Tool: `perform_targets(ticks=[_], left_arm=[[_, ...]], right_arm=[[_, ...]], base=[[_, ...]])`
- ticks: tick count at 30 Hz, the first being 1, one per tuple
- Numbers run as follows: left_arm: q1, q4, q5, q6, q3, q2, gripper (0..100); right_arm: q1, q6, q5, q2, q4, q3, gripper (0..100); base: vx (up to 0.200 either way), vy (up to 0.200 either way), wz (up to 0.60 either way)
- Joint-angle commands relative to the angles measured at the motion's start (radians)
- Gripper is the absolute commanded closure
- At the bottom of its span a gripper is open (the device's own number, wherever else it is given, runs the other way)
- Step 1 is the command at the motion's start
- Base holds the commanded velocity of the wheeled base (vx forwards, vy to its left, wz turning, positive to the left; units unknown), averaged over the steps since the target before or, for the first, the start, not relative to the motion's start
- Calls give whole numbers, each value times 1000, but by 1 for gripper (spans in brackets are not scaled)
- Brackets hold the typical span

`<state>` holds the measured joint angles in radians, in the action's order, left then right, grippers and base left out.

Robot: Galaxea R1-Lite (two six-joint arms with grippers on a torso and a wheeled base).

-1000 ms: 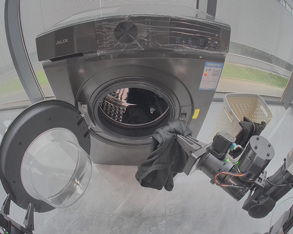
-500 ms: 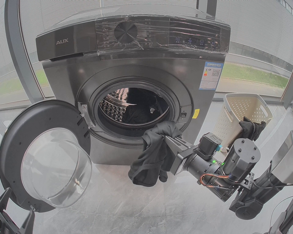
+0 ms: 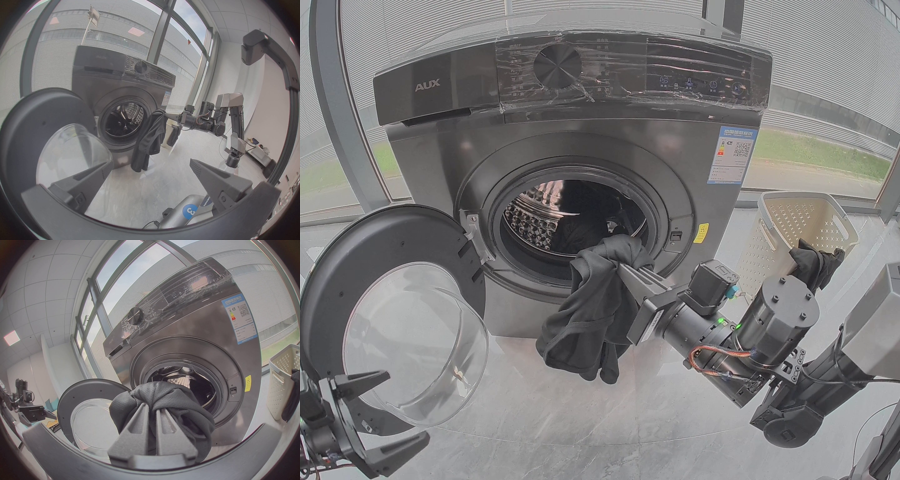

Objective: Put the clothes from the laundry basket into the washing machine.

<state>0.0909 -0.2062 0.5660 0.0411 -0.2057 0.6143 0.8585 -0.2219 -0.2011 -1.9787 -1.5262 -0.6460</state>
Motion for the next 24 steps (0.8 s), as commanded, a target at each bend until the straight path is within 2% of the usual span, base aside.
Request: perform_targets(ticks=[1, 3, 4, 5, 7, 10, 14, 16, 21, 24], left_arm=[[139, -291, 31, 3, -15, 473, 0], [162, -381, 6, -1, -24, 562, 0], [162, -381, 6, -1, -24, 562, 0], [176, -440, -35, -13, -30, 627, 0], [210, -499, -87, -32, -55, 716, 0], [247, -544, -130, -55, -90, 800, 0], [291, -582, -198, -59, -130, 888, 0], [302, -611, -215, -61, -153, 938, 0], [316, -676, -216, -86, -192, 1036, 0], [333, -691, -213, -87, -204, 1076, 0]], right_arm=[[-1, -8, 0, -20, -2, -37, 100], [-3, -8, 0, -20, -2, -37, 100], [-3, -8, 0, -20, -2, -37, 100], [-4, -10, -1, -20, -2, -35, 100], [-6, -8, -4, -22, 0, -37, 100], [-4, -8, -6, -31, 0, -40, 100], [-6, -8, -6, -35, 3, -46, 100], [-6, -8, -6, -34, 6, -47, 100], [-6, -8, -8, -35, -2, -58, 100], [-6, -8, -8, -34, 0, -58, 100]], base=[[0, 0, 0], [0, 0, 0], [0, 0, 0], [0, 0, 0], [0, 0, 0], [0, 0, 0], [0, 0, 0], [0, 0, 0], [0, 0, 0], [0, 0, 0]])
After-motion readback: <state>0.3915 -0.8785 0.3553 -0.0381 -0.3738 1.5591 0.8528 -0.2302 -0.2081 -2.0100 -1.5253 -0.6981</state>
